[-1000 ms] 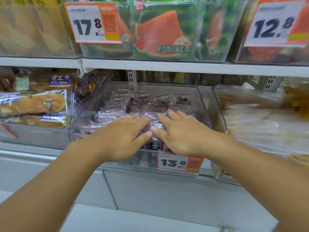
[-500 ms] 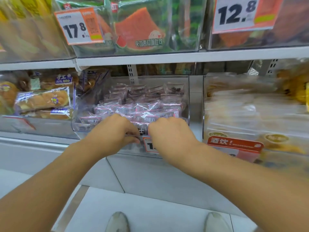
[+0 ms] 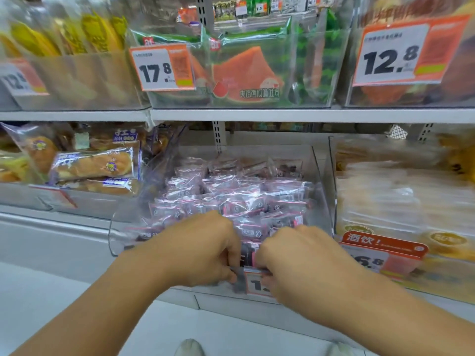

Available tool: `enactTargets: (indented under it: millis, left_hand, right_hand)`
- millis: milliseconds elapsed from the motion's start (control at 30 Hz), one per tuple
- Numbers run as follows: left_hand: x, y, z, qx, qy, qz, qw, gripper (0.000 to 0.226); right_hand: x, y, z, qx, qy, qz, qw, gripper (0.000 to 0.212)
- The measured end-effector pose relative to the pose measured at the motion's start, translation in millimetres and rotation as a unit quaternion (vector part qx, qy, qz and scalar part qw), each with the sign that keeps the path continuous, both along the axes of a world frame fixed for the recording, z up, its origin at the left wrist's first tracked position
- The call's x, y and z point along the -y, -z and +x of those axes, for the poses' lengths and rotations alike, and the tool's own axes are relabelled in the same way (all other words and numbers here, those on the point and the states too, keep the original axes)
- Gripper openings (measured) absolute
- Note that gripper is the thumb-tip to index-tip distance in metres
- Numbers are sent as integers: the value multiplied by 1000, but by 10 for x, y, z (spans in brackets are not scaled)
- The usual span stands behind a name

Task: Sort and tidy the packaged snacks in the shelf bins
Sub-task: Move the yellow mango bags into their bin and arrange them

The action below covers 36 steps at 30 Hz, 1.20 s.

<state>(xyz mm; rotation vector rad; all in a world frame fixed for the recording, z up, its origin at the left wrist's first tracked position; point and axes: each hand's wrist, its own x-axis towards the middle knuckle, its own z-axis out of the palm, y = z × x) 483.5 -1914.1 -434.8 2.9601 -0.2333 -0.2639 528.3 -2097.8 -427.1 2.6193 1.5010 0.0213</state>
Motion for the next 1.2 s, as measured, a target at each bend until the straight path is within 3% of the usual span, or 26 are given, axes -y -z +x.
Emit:
enactTargets:
  millis: [67,167,233,300,333,400,433,533,633,800,900,967,1067,1200]
  left_hand:
    - [31,-49,40,-5,-12,-31,999,17]
    - [-4,-158,113,25,-21,-108,994,28]
    - [-113,-141,230,131,-28,-133,982,26]
    - [-274,-25,398,247,-67,-102,961,8]
    - [-341,62,484,250,-104,-66,960,20]
    - [-425,248,609,140,-184,-35,972,59]
    - [-453,305,654,80,-216,-42,972,68]
    - [-485,278,721,0,-225,-69,972,61]
    - [-529,218,732,16,-215,-88,972,55]
    - [-563,277,852,168,-203,-12,965,71]
    - [-645,321,975,120,-210,-17,970,81]
    - [-736,260,1113,90,-192,-19,977,80]
    - [-827,154,1405,136,-188,14,972,73]
    - [-924,193,1823,148,-211,63,964,66]
  right_hand:
    - [-7,-119,-3,-2,-2,-8,1000,14]
    - [-2,-279,82,-13,23,57,998,41]
    - [-58,-288,242,-11,45,150,988,51]
    - [-204,-199,441,5,57,143,988,61]
    - [-291,-117,544,-18,75,107,991,70]
    - [-437,46,713,-99,151,24,983,79]
    - [-476,97,775,-128,173,-5,977,81]
    - [-482,40,844,-136,155,-23,978,78]
    - [-473,-91,894,-121,145,-15,982,70]
    - [-663,-18,1076,-33,141,33,989,73]
    - [-710,87,1186,-94,155,-37,983,77]
    - [-708,42,1255,-93,135,-21,986,73]
    - [-836,-80,1467,-46,129,54,989,68]
    - [-1009,-27,1845,-45,194,16,980,65]
